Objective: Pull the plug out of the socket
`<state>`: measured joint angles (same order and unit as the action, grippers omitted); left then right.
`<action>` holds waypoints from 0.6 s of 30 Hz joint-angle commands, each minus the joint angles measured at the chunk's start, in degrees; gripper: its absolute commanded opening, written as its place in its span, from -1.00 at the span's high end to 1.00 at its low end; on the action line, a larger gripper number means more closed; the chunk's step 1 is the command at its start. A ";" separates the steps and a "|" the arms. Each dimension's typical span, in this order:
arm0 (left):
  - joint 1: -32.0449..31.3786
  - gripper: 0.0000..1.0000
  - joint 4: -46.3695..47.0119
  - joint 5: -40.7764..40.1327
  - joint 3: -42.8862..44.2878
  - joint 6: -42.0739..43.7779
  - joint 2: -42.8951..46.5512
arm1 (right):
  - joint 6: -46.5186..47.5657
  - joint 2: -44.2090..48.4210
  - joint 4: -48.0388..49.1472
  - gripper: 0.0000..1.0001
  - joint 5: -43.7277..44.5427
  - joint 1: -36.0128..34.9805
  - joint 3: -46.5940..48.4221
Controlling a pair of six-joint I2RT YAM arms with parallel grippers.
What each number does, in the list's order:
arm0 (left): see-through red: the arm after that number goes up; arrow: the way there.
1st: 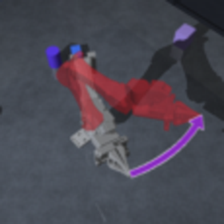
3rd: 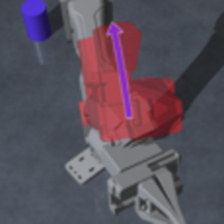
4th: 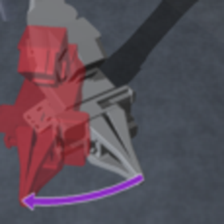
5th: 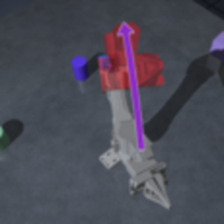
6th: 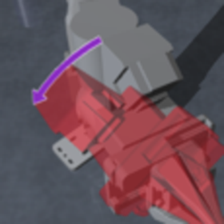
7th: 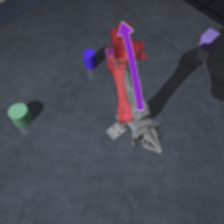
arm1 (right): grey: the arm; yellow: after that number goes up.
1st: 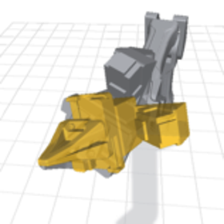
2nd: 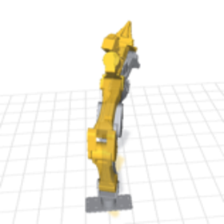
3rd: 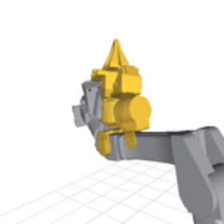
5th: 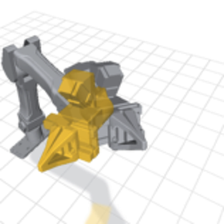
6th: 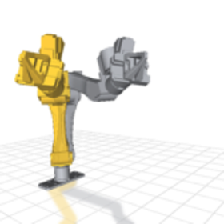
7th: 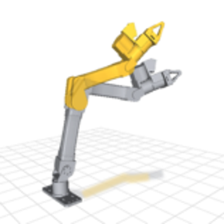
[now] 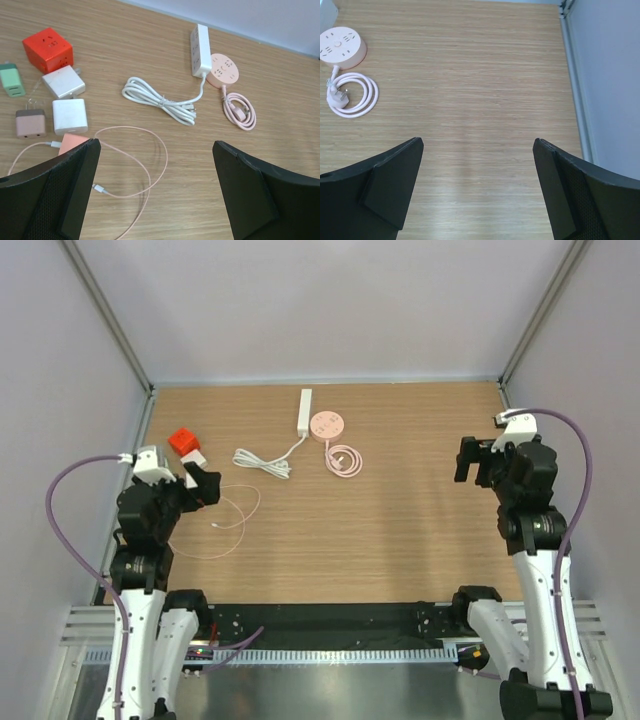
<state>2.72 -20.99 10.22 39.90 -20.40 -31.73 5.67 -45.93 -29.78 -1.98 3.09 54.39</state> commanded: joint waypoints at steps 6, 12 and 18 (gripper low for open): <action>-2.19 -0.99 -1.59 -6.35 -1.14 1.86 2.81 | -5.58 6.63 1.39 -0.99 11.64 -0.10 -6.22; -4.21 -1.00 -2.30 -6.97 -1.14 2.04 3.51 | -7.69 8.67 3.06 -0.99 16.65 -0.10 -8.16; -4.48 -1.00 -2.12 -6.79 -1.31 2.12 3.60 | -9.19 8.23 3.67 -0.99 18.15 -0.02 -9.12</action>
<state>-1.45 -24.05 4.08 38.30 -19.05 -28.60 -1.89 -38.24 -29.34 13.39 3.09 45.87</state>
